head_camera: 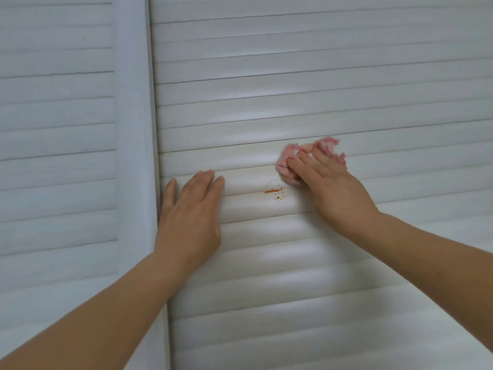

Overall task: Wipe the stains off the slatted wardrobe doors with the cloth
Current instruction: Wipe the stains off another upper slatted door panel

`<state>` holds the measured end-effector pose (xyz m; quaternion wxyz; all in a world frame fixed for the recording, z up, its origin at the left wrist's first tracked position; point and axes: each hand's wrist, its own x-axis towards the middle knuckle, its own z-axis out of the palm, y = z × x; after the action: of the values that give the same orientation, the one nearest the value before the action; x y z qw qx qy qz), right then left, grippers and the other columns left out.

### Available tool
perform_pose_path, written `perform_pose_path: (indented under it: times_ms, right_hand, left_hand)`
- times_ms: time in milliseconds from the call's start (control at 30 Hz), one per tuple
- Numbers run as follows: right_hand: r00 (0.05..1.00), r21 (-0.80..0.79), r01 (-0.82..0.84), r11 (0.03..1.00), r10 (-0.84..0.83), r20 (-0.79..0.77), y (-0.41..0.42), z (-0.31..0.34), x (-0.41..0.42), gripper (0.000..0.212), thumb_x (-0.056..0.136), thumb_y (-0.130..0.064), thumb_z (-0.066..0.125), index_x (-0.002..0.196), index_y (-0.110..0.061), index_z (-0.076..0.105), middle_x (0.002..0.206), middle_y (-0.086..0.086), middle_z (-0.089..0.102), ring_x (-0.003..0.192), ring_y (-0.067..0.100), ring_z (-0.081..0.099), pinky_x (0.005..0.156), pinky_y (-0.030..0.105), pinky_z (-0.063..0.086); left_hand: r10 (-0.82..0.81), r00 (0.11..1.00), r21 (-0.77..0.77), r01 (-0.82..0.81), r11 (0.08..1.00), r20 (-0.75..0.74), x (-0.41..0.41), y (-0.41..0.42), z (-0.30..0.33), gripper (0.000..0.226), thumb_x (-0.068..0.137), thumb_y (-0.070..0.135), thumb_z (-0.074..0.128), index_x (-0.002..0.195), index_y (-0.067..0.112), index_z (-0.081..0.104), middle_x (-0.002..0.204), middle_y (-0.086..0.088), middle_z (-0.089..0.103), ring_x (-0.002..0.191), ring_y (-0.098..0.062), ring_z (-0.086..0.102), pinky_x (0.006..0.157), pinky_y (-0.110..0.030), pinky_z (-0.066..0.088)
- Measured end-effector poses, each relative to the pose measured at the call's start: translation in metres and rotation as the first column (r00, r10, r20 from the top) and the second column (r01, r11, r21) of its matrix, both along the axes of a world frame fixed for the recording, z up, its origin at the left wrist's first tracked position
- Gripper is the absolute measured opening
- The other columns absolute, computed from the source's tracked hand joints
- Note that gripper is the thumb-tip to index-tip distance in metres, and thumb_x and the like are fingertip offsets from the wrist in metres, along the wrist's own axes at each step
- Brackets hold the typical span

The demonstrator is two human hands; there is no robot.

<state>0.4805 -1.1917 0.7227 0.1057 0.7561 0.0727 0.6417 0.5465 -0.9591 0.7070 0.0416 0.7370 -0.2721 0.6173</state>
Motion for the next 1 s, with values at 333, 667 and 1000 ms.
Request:
perform_pose_path:
  times_ms: [333, 667, 1000]
  right_hand:
    - [0.972, 0.146, -0.233, 0.962, 0.227, 0.058, 0.013, -0.004, -0.005, 0.026, 0.076, -0.007, 0.067, 0.098, -0.018, 0.075, 0.076, 0.009, 0.06, 0.078, 0.032, 0.053, 0.06, 0.033, 0.045]
    - [0.973, -0.037, -0.141, 0.989, 0.146, 0.178, 0.084, 0.004, 0.019, 0.032, 0.075, -0.035, 0.045, 0.074, -0.024, 0.075, 0.063, 0.002, 0.05, 0.063, 0.027, 0.055, 0.055, 0.029, 0.035]
    - [0.975, -0.07, 0.094, 0.993, -0.077, 0.208, 0.046, -0.006, -0.002, 0.012, 0.074, -0.019, 0.061, 0.068, -0.026, 0.07, 0.067, 0.003, 0.047, 0.066, 0.025, 0.048, 0.061, 0.029, 0.024]
  left_hand:
    - [0.047, 0.964, 0.097, -0.022, 0.995, -0.261, -0.021, 0.012, 0.017, 0.091, 0.082, 0.038, 0.064, 0.15, 0.018, 0.007, 0.157, 0.002, 0.0, 0.142, -0.018, 0.007, 0.113, -0.031, 0.008]
    - [0.134, 0.974, 0.14, -0.109, 0.984, -0.183, -0.024, 0.014, 0.019, 0.088, 0.077, 0.053, 0.064, 0.146, 0.022, 0.018, 0.149, 0.001, 0.017, 0.136, -0.02, 0.018, 0.112, -0.034, 0.006]
    - [0.149, 0.98, 0.184, -0.123, 0.975, -0.134, -0.019, 0.023, 0.028, 0.1, 0.078, 0.043, 0.068, 0.15, 0.017, 0.003, 0.142, 0.0, 0.032, 0.131, -0.02, 0.032, 0.115, -0.031, 0.002]
